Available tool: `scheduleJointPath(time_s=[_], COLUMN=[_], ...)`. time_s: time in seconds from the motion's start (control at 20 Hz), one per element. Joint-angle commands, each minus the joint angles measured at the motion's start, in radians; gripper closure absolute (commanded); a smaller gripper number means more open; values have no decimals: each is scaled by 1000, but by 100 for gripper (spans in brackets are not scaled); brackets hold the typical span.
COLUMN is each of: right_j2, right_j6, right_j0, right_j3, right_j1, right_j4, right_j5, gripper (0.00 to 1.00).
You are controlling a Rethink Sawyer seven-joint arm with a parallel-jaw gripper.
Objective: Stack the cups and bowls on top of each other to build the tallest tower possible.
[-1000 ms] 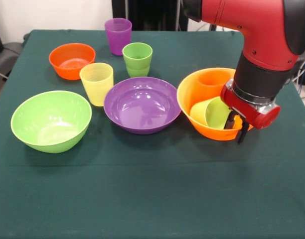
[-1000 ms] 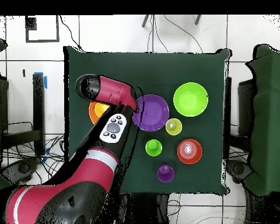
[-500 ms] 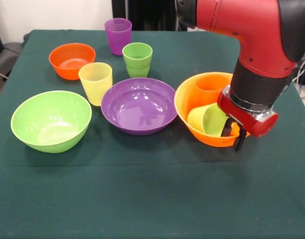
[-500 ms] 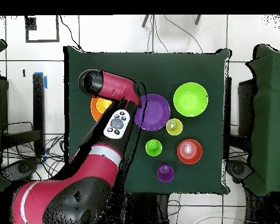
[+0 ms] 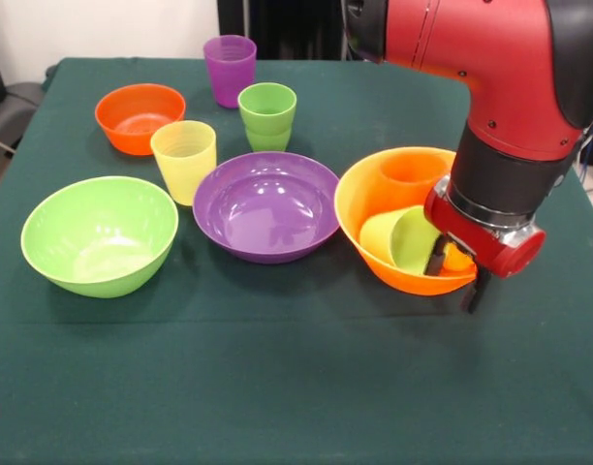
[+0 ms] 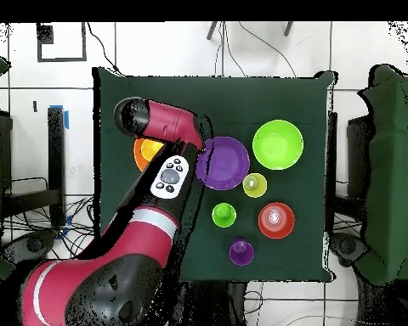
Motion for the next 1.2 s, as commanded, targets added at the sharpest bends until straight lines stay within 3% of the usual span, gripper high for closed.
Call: scheduleJointPath(time_s=[0.05, 0.75, 1.2], right_j2=[77, 113, 119], right_j6=[32, 5, -9], right_j0=[-37, -37, -27], right_j3=[-44, 30, 103], right_j1=[60, 11, -78], right_j4=[-76, -73, -71], right_j5=[-29, -32, 23], gripper=[0, 0, 0])
